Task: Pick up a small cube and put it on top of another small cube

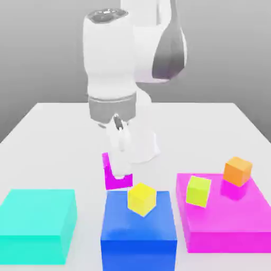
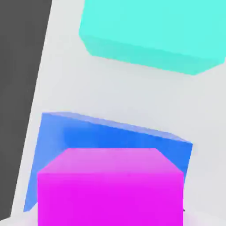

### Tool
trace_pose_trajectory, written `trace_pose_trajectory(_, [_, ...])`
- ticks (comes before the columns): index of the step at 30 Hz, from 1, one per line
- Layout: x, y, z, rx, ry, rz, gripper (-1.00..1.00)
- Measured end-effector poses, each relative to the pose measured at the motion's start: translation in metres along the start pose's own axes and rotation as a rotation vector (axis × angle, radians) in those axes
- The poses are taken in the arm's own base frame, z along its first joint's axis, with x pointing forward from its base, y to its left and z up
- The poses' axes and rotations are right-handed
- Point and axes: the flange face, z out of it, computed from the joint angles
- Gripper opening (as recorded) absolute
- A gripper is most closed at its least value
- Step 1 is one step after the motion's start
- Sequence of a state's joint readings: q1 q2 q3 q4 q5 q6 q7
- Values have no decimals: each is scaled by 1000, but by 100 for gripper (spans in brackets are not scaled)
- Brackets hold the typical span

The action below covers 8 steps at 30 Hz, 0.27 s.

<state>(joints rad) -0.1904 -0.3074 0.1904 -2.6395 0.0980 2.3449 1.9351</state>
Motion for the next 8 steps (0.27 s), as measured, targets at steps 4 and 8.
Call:
trace_pose_trajectory(4, [-11,8,40,-2,16,-45,-100])
trace_pose_trajectory(8, [-12,10,59,-2,15,-49,100])
